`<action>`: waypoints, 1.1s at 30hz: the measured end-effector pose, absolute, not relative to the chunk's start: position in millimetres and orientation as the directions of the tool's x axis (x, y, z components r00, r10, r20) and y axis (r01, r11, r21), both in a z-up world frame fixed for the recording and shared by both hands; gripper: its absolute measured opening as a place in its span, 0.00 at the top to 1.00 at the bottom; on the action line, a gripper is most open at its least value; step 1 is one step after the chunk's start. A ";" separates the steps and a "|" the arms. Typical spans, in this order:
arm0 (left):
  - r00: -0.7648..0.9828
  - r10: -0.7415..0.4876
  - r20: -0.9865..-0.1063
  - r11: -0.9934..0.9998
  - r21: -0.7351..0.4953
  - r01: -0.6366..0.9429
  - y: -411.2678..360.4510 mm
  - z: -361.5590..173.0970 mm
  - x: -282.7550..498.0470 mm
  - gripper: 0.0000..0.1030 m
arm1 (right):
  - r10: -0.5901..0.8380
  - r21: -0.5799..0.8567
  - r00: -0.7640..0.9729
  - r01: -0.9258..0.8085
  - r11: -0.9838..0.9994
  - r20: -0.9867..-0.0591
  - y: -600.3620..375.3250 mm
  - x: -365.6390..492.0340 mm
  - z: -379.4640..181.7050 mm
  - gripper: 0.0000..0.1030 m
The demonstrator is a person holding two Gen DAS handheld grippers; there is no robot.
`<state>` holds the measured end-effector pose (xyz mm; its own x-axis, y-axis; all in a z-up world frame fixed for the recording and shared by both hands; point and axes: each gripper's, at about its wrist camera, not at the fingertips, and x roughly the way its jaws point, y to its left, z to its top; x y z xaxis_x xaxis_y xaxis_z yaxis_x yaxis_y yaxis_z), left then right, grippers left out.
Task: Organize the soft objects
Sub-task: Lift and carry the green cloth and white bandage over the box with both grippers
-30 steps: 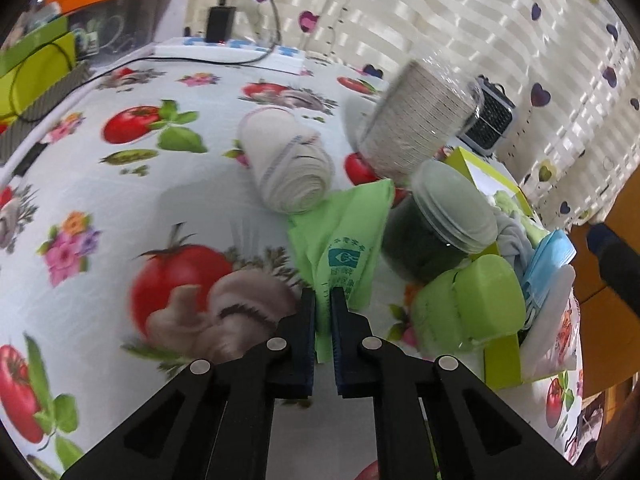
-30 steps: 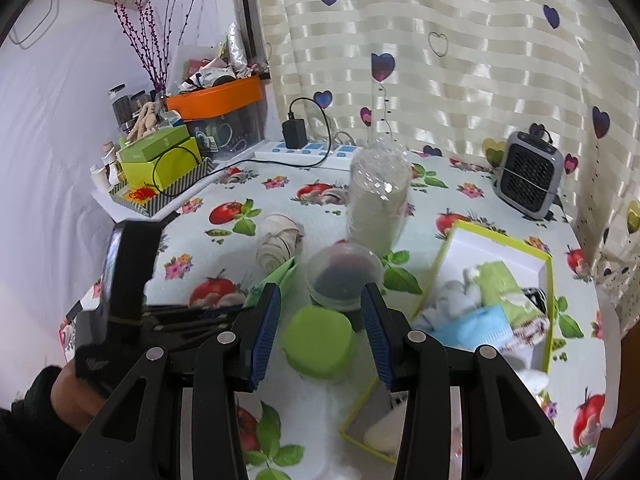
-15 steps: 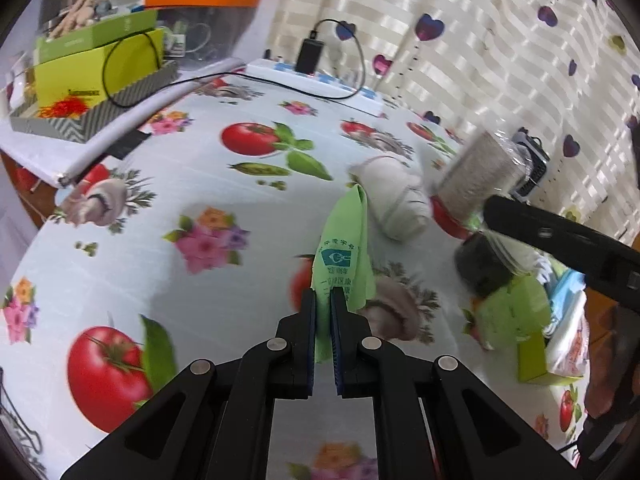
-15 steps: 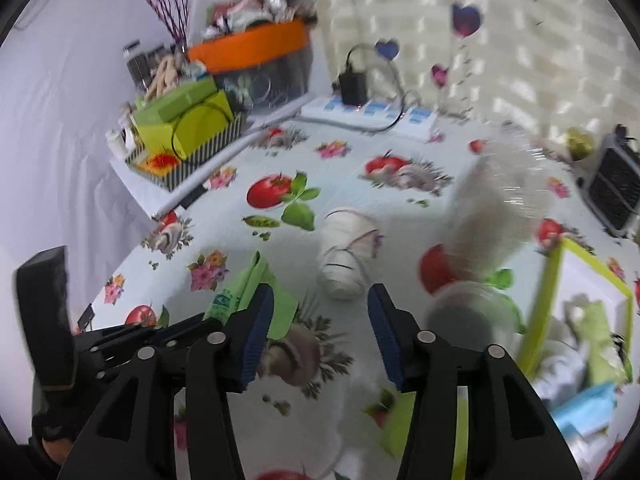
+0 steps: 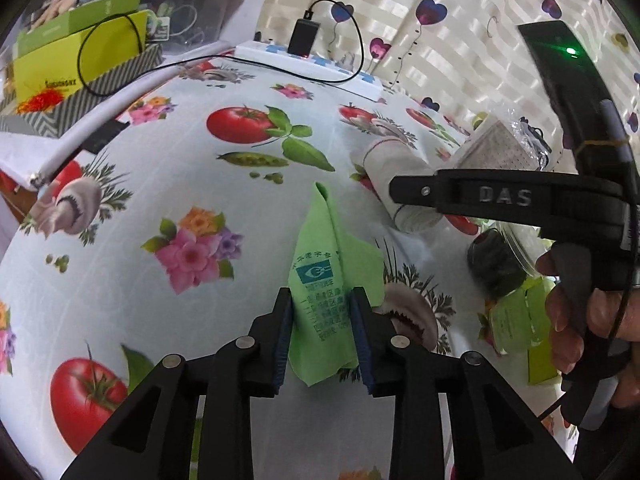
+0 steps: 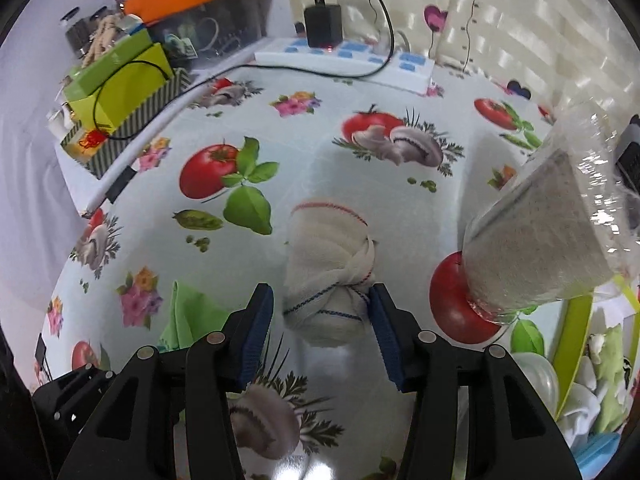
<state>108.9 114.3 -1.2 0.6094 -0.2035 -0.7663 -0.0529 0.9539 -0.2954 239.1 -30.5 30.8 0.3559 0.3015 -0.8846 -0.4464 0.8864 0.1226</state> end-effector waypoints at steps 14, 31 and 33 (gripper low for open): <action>0.654 -0.166 -0.738 0.957 -0.280 -0.073 115.8 14.8 102.8 0.93 | 0.416 0.191 0.412 -0.485 0.853 -0.811 -50.5 204.0 59.9 0.61; 0.746 -0.169 -0.644 0.974 -0.227 0.025 76.0 86.7 69.4 0.93 | 0.519 0.240 0.554 -0.498 0.833 -0.651 -119.3 128.3 113.5 0.61; 0.754 -0.178 -0.632 0.975 -0.219 0.047 67.0 95.1 67.5 0.93 | 0.513 0.241 0.572 -0.484 0.841 -0.641 -130.5 125.0 116.6 0.61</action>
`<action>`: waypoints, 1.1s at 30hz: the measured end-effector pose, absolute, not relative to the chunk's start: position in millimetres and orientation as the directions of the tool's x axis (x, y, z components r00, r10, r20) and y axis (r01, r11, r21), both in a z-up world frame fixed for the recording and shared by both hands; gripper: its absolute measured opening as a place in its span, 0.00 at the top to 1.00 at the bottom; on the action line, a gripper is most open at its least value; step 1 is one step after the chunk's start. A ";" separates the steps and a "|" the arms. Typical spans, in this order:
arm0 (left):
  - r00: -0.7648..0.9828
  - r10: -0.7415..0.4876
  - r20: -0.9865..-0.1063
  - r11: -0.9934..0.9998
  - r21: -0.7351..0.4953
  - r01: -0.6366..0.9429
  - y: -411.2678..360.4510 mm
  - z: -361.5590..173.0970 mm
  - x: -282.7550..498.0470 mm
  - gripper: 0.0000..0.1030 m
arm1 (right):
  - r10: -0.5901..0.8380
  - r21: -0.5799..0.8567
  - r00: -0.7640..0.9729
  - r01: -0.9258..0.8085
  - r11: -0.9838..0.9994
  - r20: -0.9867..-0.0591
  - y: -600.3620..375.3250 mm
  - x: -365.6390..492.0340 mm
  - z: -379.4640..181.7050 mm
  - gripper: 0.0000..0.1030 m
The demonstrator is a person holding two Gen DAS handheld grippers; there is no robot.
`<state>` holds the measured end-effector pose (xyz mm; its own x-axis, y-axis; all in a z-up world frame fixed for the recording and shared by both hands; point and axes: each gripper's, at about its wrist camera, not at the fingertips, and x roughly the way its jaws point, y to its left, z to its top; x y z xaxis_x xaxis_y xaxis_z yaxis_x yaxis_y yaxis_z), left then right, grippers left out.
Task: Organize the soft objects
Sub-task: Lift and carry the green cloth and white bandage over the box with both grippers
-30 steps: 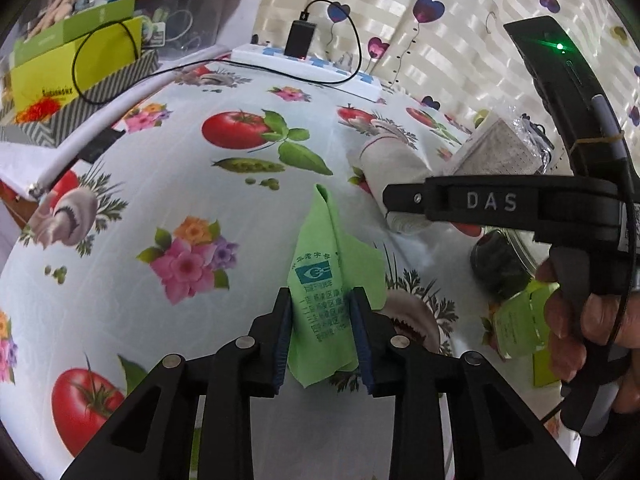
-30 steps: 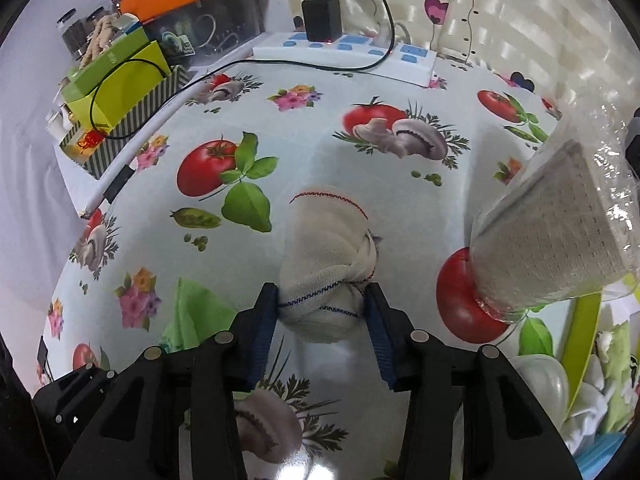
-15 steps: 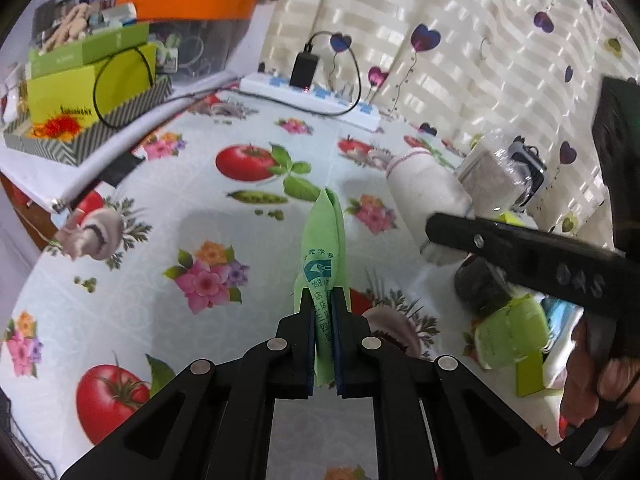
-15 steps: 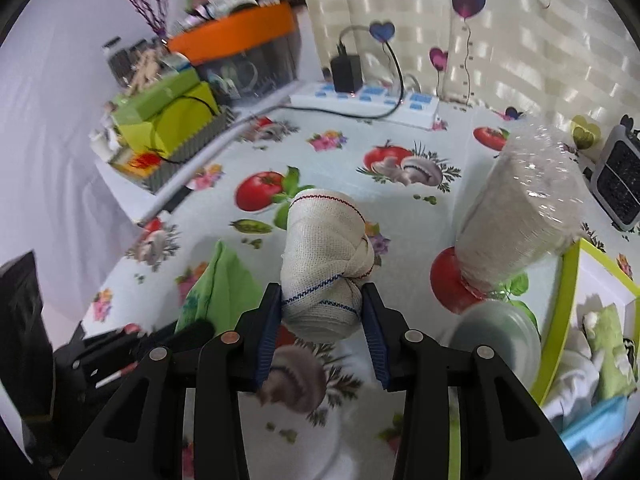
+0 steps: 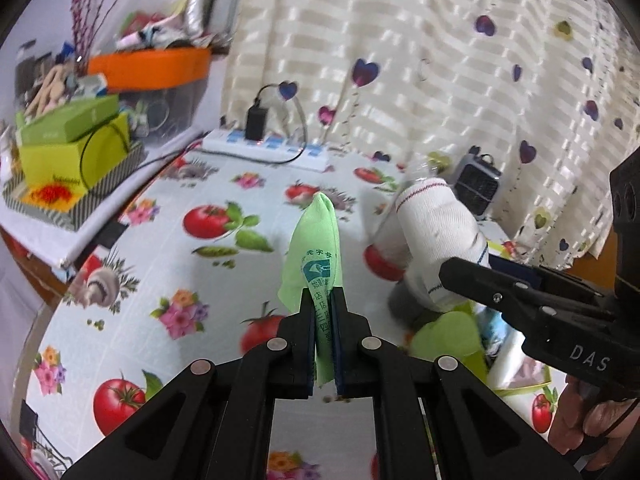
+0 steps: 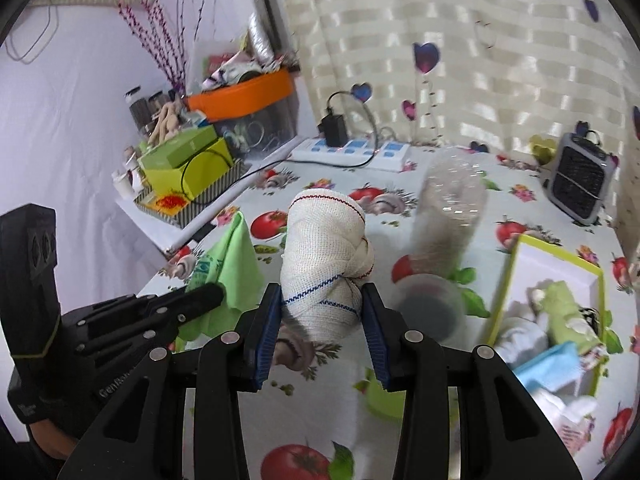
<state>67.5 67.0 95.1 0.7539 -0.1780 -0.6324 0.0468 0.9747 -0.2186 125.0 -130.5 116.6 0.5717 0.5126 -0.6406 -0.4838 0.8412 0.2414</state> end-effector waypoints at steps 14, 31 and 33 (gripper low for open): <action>0.756 -0.276 -0.593 0.960 -0.209 0.186 8.3 121.5 66.6 0.93 | 0.470 0.267 0.655 -0.392 0.881 -0.592 -200.6 110.2 127.4 0.61; 0.714 -0.362 -0.599 0.930 -0.177 0.323 -70.4 125.6 83.1 0.93 | 0.386 0.275 0.711 -0.273 0.922 -0.588 -271.2 113.2 127.0 0.60; 0.706 -0.374 -0.602 0.924 -0.179 0.337 -78.0 124.8 86.4 0.93 | 0.378 0.278 0.713 -0.259 0.925 -0.591 -279.0 115.0 124.7 0.60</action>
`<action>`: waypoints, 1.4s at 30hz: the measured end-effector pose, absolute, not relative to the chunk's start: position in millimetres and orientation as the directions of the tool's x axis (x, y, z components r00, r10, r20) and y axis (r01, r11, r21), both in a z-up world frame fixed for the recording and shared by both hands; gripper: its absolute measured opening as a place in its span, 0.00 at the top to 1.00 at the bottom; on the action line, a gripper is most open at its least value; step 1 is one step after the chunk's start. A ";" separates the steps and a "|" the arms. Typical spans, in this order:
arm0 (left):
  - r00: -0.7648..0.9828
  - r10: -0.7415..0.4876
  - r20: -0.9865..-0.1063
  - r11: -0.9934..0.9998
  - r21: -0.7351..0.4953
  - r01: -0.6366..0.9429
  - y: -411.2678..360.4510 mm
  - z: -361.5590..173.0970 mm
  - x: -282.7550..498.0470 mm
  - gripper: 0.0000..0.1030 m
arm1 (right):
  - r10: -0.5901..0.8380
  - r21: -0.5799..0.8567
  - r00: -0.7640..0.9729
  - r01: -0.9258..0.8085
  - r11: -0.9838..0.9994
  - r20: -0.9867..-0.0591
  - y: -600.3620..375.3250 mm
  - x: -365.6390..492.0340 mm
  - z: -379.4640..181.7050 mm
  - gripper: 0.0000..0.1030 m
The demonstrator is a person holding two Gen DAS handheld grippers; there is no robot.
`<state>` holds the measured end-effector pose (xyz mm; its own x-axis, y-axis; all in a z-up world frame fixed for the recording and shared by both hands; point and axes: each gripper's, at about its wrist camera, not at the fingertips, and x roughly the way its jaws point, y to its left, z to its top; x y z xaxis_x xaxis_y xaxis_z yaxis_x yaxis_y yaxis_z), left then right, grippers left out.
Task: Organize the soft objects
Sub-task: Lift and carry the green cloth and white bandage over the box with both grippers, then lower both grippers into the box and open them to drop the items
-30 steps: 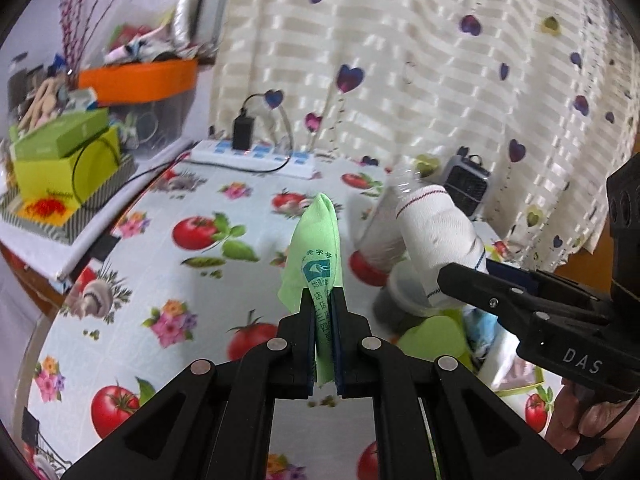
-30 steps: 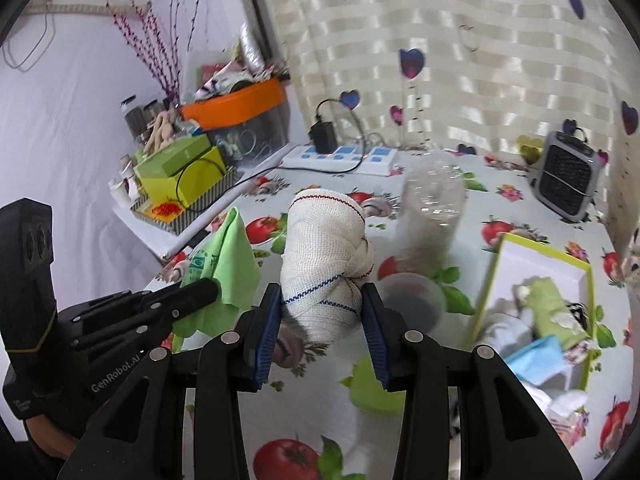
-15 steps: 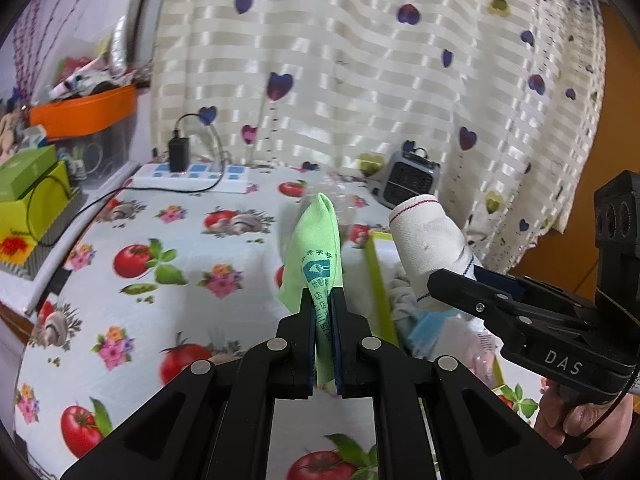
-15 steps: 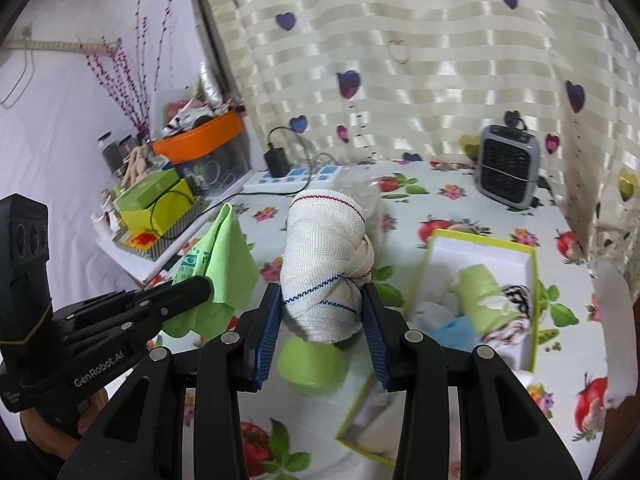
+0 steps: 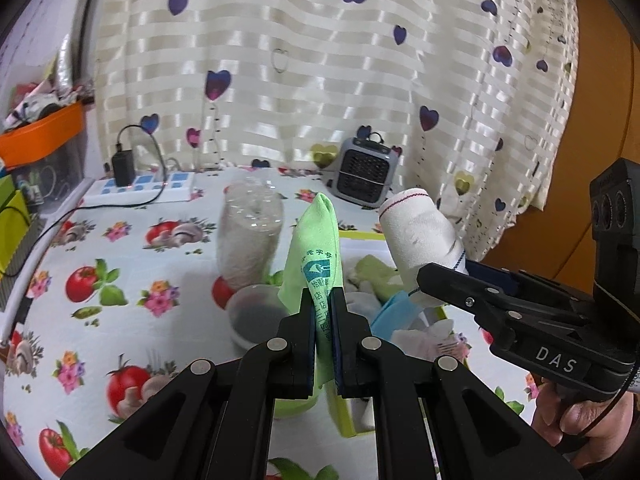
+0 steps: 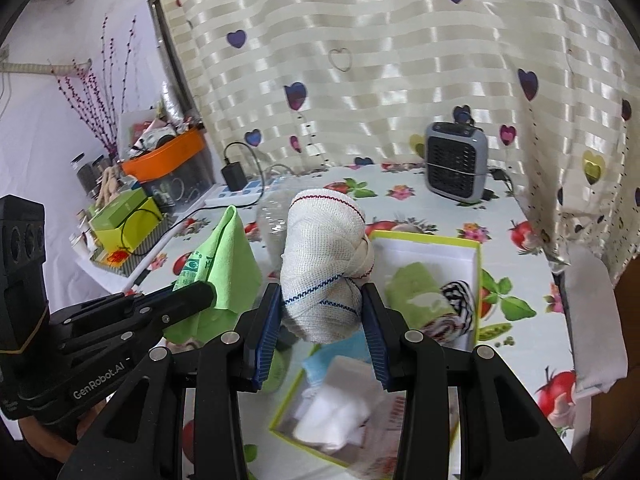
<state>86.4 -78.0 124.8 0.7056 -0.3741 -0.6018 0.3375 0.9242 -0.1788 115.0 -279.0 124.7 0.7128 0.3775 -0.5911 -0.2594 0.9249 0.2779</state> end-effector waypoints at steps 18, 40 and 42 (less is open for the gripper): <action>0.616 -0.453 -0.645 0.879 -0.207 0.429 -144.7 102.7 135.2 0.93 | 0.269 0.259 0.689 -0.121 0.958 -0.673 -339.9 164.2 89.5 0.60; 0.526 -0.425 -0.737 0.886 -0.220 0.409 -175.3 58.4 186.1 0.76 | 0.230 0.214 0.623 -0.102 0.972 -0.747 -339.0 197.2 55.5 0.56; 0.534 -0.427 -0.730 0.886 -0.221 0.407 -173.2 62.9 183.0 0.75 | 0.232 0.216 0.632 -0.104 0.971 -0.740 -338.0 191.3 60.3 0.56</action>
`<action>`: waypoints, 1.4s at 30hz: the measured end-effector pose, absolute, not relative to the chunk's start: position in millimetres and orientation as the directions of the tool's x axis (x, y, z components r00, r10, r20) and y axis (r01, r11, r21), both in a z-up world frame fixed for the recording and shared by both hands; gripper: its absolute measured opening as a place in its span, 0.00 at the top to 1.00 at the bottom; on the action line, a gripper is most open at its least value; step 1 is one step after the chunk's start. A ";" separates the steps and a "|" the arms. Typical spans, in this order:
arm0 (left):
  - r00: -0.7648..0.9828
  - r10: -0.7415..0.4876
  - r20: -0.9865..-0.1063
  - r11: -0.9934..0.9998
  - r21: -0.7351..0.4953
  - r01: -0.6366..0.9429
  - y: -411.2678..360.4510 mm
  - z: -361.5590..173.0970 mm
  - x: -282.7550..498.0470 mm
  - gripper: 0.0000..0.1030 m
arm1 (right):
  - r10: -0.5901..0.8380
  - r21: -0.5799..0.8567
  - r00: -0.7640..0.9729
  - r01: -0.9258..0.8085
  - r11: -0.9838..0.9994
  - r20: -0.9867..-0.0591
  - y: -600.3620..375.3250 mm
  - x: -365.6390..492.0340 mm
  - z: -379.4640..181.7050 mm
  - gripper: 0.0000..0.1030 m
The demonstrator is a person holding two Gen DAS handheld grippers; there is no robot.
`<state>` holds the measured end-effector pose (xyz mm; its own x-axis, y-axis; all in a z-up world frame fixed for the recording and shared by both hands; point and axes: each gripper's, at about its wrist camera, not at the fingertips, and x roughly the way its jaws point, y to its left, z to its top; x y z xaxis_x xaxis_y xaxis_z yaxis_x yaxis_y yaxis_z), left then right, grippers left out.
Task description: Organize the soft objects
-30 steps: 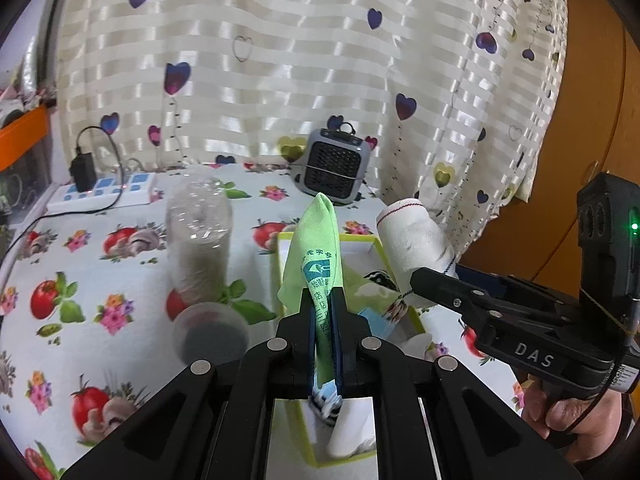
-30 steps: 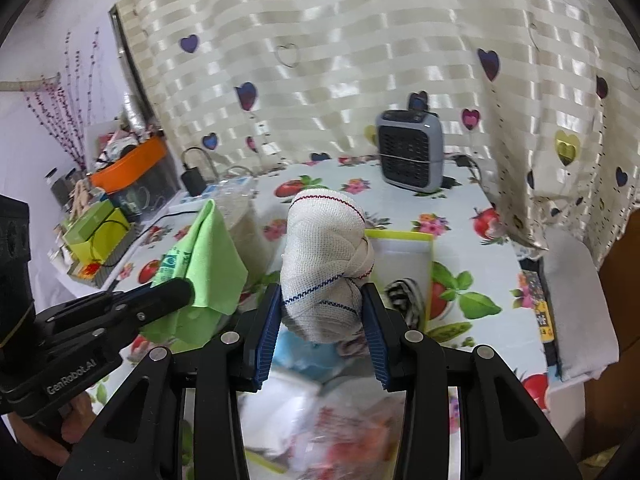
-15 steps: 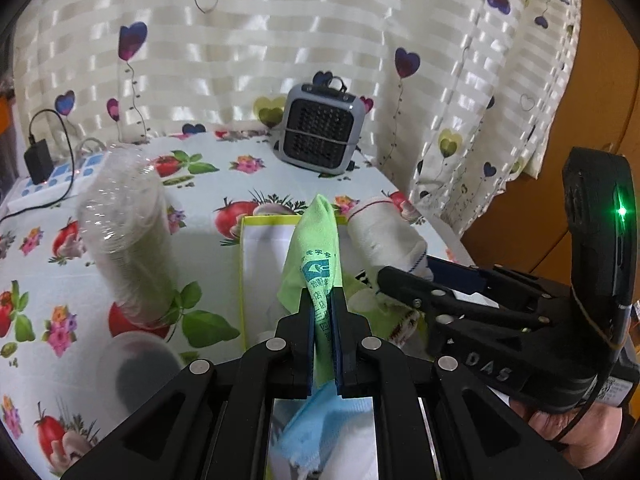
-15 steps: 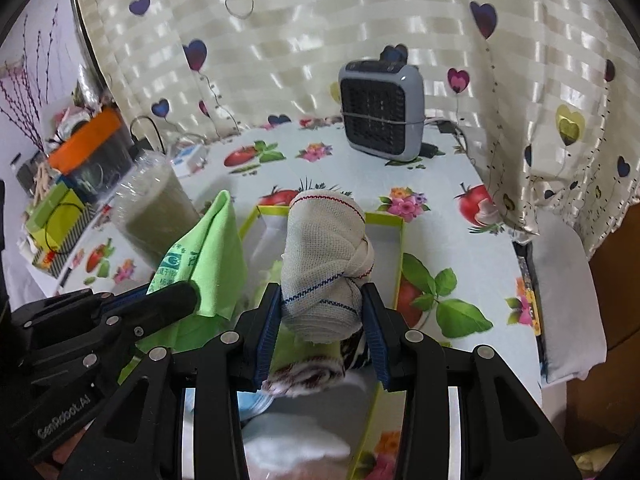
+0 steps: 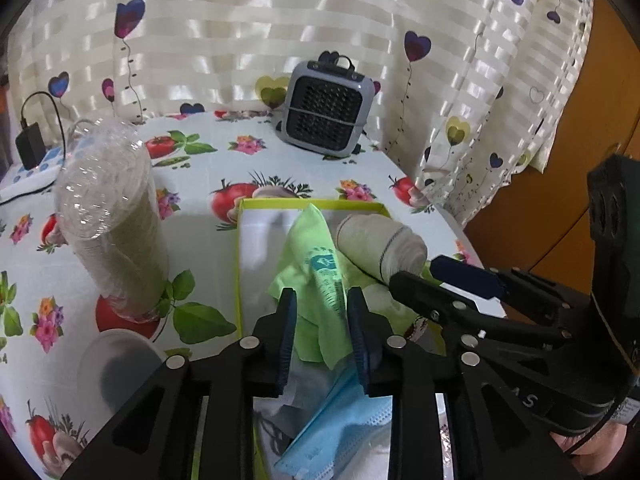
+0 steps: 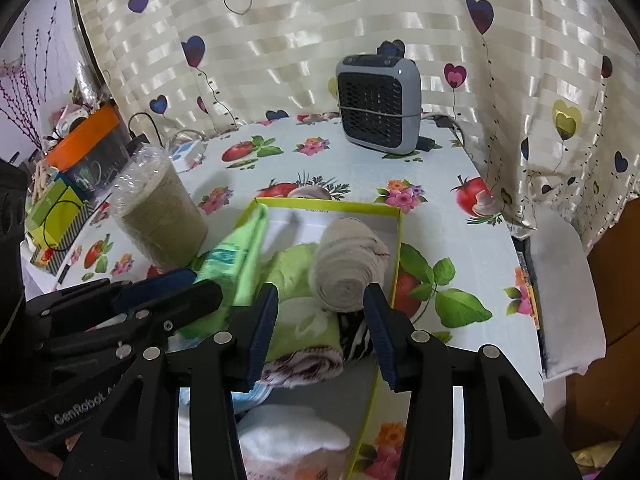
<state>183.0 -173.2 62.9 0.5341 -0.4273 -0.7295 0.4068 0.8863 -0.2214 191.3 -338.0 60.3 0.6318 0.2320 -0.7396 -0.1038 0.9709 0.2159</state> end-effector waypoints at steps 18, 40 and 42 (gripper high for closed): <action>0.594 -0.417 -0.688 0.890 -0.177 0.420 -145.4 91.8 110.7 0.74 | 0.243 0.199 0.705 -0.146 0.969 -0.666 -314.0 106.5 102.3 0.56; 0.668 -0.294 -0.684 0.947 -0.116 0.298 -79.3 82.0 5.5 0.74 | 0.274 0.188 0.681 -0.200 0.962 -0.679 -264.5 9.1 86.1 0.56; 0.669 -0.281 -0.688 0.950 -0.104 0.293 -77.4 77.9 0.1 0.74 | 0.279 0.194 0.672 -0.200 0.960 -0.686 -263.1 5.3 81.1 0.56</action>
